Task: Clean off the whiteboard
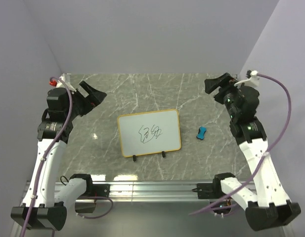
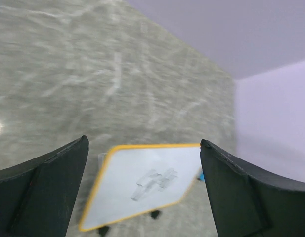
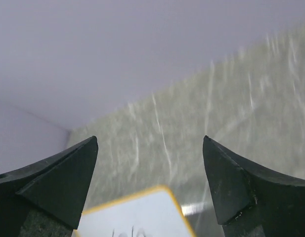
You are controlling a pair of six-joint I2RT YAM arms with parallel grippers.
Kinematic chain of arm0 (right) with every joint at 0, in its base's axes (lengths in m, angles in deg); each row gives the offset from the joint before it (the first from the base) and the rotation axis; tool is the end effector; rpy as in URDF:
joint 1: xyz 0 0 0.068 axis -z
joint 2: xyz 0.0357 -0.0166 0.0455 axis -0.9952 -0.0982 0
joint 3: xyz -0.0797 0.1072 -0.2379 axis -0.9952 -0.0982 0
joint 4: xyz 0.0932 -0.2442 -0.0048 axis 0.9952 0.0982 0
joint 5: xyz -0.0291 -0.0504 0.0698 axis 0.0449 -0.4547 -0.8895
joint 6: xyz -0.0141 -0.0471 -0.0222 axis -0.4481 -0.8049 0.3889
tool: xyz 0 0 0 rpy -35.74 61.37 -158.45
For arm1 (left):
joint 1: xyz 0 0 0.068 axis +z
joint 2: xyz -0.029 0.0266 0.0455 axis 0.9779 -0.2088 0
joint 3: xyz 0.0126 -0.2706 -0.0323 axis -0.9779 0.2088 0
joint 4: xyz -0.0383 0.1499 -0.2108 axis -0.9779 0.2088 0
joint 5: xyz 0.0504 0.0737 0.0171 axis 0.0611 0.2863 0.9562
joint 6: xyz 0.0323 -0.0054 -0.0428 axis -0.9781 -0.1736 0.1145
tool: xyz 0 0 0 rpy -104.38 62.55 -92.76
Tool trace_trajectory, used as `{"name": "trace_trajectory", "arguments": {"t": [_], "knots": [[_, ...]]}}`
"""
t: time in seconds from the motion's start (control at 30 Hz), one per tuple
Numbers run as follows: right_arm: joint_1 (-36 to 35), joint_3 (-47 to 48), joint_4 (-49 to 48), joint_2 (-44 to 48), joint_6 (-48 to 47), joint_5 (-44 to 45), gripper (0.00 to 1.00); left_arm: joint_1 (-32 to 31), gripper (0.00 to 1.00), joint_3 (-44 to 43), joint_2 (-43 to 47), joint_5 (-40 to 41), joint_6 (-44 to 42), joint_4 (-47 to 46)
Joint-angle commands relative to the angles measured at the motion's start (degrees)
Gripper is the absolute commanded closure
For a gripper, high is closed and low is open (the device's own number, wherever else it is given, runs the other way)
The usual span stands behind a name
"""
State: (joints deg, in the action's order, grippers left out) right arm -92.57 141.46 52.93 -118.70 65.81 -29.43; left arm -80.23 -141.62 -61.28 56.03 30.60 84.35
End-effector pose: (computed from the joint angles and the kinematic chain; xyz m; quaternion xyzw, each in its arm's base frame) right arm 0.2082 0.0286 0.4156 0.1690 0.7053 0.2292 0.6493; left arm 0.1980 -0.0147 0.3900 -0.2250 0.7909 -0.2834 0.4935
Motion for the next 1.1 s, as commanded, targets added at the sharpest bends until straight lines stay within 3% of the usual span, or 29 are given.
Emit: {"name": "trace_trajectory", "arguments": {"t": [0.0,0.07,0.1,0.33,0.43,1.07], "knots": [[-0.23,1.65,25.7,-7.89,10.02,-2.06,0.08,1.48,0.01,0.15,-0.14,-12.83,4.73,-2.0],[-0.14,1.05,27.6,-9.82,9.77,-3.46,0.08,1.58,0.01,3.32,-0.32,-20.41,8.31,-5.87],[0.12,0.17,26.99,-10.36,8.63,-8.52,0.08,1.58,0.01,5.86,0.11,-21.92,9.73,-8.33],[0.3,-2.9,33.92,-17.82,2.74,-7.97,0.19,1.58,0.01,5.72,5.31,-1.15,3.78,4.18],[0.47,-5.1,34.02,-22.66,1.77,-5.85,0.24,1.58,0.01,4.83,4.25,3.28,1.4,9.83],[2.23,-0.98,30.06,-42.61,-0.34,2.15,0.32,1.58,0.01,9.23,5.74,2.68,-5.72,8.44]]}}
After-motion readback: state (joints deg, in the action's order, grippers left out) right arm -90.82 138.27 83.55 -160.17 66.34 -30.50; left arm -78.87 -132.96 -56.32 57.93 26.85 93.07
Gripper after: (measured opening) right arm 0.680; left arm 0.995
